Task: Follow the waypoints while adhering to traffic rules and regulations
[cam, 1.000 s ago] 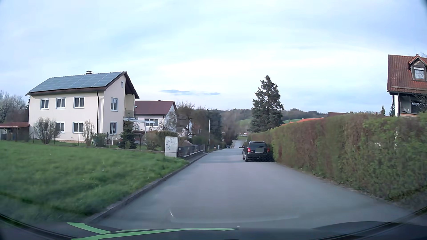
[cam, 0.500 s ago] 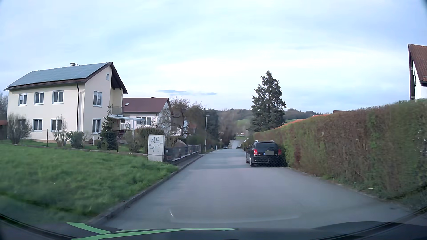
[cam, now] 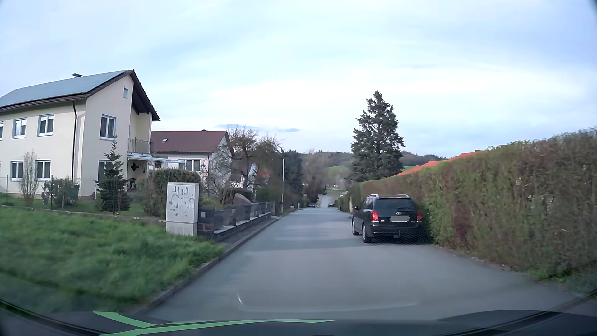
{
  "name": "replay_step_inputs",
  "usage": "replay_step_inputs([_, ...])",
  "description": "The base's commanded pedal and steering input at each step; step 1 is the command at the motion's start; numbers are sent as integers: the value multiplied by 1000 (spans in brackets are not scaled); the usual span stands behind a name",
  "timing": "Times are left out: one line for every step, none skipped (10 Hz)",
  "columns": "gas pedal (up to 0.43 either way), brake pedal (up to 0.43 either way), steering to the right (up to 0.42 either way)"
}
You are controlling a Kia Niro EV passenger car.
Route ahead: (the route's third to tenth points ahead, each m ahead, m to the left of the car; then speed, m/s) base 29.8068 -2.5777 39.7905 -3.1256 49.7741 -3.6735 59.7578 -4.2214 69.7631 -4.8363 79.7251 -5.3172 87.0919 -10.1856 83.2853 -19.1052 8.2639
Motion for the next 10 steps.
replay_step_inputs([0, 116, 11])
replay_step_inputs([0, 122, 10])
replay_step_inputs([0, 128, 10])
replay_step_inputs([0, 134, 10])
replay_step_inputs([0, 134, 10])
replay_step_inputs([0, 140, 10])
replay_step_inputs([0, 140, 10])
replay_step_inputs([0, 146, 10])
replay_step_inputs([0, 146, 11])
replay_step_inputs([0, 146, 12])
